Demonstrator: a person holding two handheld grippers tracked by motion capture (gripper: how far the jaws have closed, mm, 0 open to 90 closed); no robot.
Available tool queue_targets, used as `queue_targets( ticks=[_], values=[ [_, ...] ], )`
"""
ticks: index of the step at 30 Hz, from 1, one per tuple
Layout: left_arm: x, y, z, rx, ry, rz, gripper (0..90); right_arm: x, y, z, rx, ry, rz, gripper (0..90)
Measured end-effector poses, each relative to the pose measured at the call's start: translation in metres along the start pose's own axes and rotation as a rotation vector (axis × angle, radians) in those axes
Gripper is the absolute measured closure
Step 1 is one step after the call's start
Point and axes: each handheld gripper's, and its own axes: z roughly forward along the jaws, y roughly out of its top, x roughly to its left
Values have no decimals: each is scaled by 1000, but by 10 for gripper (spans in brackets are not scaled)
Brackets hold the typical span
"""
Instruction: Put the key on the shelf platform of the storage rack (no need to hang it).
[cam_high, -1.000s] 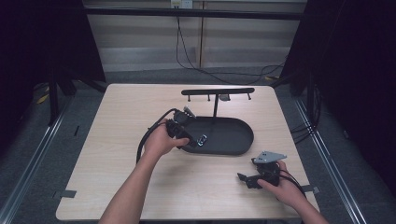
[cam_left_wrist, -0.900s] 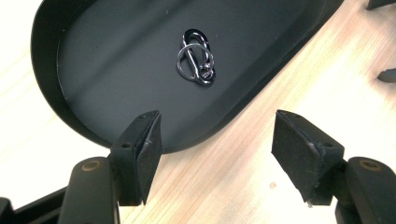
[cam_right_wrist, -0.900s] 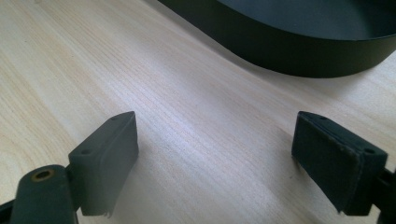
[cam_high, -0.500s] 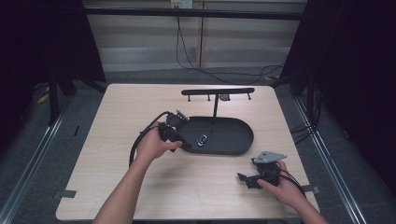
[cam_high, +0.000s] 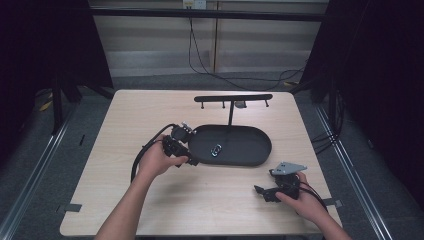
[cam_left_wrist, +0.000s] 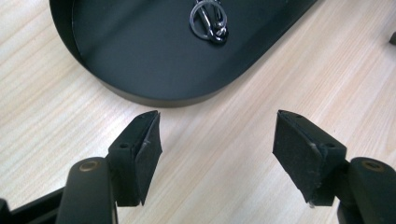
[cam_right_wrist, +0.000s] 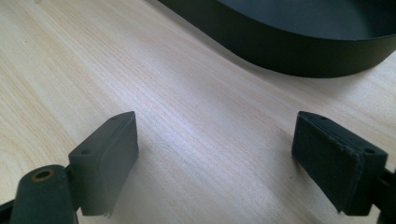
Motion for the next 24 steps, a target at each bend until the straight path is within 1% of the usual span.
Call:
queue_targets(
  ticks=[1,5,6,10,13,14,15,23,24],
  values=[
    [0,-1,0,0,2,-5,321,0,0,0,0,0,0,142],
    [1,-7,0,-1,0,-5,319,0,0,0,0,0,0,142],
    [0,-8,-1,4,4,-1,317,0,0,0,0,0,0,142],
    [-3,-12,0,-1,-3,13,313,0,0,0,0,0,0,141],
    [-4,-15,-1,-4,-8,13,309,0,0,0,0,0,0,142],
    [-4,-17,-1,4,-9,20,308,0,0,0,0,0,0,142],
    [-5,-19,-1,-1,-9,15,307,0,0,0,0,0,0,142],
    [-4,-31,0,2,-13,15,302,0,0,0,0,0,0,142],
    [-4,-33,1,0,-14,8,302,0,0,0,0,0,0,142]
  ],
)
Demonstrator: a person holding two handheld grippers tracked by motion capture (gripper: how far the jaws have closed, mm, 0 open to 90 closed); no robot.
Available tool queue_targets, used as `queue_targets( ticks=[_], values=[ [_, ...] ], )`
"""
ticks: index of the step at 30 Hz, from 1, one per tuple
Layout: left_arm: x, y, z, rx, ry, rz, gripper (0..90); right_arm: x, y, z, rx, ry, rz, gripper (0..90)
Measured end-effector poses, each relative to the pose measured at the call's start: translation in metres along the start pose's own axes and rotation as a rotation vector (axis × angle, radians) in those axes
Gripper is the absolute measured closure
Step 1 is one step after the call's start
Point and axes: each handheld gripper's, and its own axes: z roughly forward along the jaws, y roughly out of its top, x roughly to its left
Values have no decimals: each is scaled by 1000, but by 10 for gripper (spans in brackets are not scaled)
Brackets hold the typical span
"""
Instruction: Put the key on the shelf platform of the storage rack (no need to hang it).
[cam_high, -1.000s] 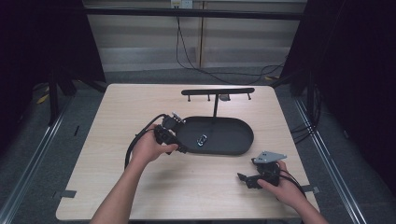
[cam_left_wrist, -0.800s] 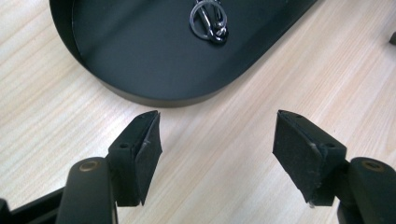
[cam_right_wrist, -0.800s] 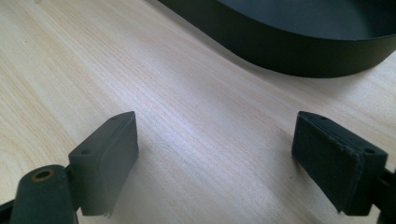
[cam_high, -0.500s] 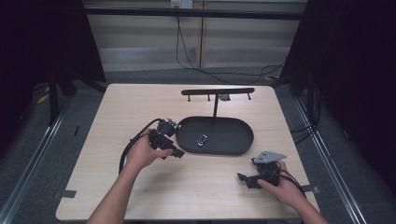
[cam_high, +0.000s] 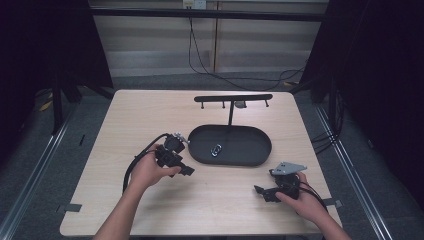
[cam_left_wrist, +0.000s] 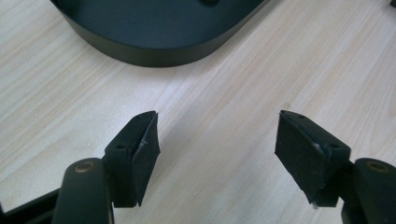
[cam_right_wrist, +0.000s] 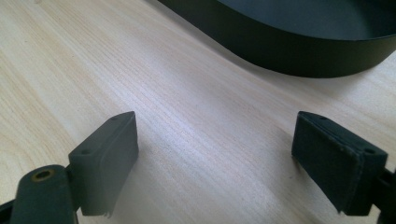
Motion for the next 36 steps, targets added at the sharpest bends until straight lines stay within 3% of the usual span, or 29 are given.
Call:
queue_targets(
  ticks=[11,20,36],
  values=[
    [4,-11,-4,-6,20,0,301,0,0,0,0,0,0,142],
    [8,-29,1,0,22,-16,298,0,0,0,0,0,0,142],
    [11,-43,-1,-13,38,-6,294,0,0,0,0,0,0,142]
  ],
)
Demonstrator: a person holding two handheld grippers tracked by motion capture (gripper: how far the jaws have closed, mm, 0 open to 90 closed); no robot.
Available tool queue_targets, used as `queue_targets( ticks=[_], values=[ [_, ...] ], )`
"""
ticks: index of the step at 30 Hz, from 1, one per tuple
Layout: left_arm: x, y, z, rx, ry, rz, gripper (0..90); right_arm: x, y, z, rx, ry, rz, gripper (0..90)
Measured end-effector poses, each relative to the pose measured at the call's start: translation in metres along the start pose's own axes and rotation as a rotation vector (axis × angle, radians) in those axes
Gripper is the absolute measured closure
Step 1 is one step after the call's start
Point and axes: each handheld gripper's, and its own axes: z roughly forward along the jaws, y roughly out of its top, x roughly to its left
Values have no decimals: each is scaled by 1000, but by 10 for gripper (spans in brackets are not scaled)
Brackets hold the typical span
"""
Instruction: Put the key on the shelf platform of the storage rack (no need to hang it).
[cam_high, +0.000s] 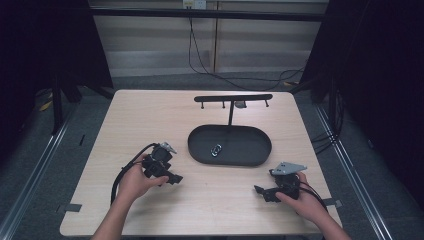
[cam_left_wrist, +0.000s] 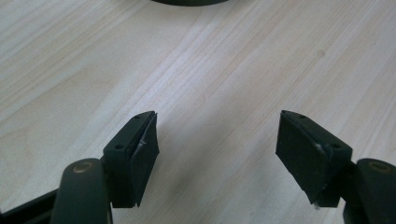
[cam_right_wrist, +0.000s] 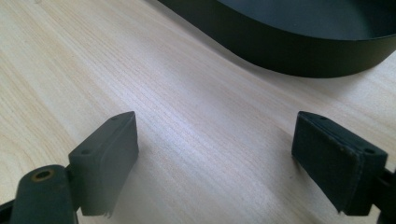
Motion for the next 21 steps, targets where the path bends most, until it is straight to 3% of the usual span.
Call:
queue_targets(
  ticks=[21],
  values=[
    [7,-20,-3,-5,30,5,281,0,0,0,0,0,0,142]
  ],
)
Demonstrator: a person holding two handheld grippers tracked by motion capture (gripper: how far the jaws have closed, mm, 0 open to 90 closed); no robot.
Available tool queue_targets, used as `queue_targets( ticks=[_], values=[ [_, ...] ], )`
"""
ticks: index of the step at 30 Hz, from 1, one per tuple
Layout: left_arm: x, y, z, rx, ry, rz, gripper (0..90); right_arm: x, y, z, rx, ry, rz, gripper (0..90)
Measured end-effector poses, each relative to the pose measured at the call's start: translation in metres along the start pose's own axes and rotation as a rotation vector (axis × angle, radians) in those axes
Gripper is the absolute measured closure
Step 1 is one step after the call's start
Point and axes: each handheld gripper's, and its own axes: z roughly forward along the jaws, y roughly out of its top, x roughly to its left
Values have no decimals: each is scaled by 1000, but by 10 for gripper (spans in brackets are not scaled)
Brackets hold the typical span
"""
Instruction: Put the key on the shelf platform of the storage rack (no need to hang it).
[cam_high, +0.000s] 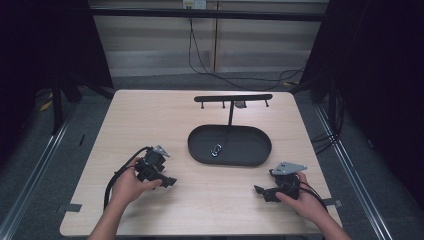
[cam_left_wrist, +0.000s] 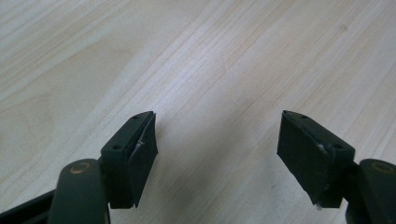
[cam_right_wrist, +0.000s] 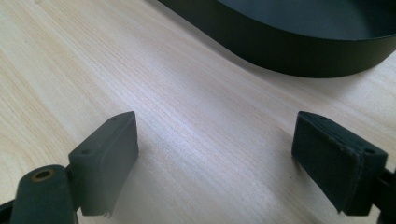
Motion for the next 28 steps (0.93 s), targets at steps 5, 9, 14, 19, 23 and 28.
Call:
queue_targets(
  ticks=[5,9,14,19,23,28],
  values=[
    [0,-4,5,12,5,13,262,0,0,0,0,0,0,142],
    [0,-6,6,-6,12,22,245,0,0,0,0,0,0,142],
    [-3,-11,9,-32,34,57,208,0,0,0,0,-1,0,142],
    [-5,-16,11,-69,51,89,188,0,0,0,0,0,0,142],
    [-5,-18,12,-84,53,92,162,0,0,0,0,0,0,142],
    [-5,-19,12,-91,56,88,155,0,0,0,0,0,0,142]
  ],
)
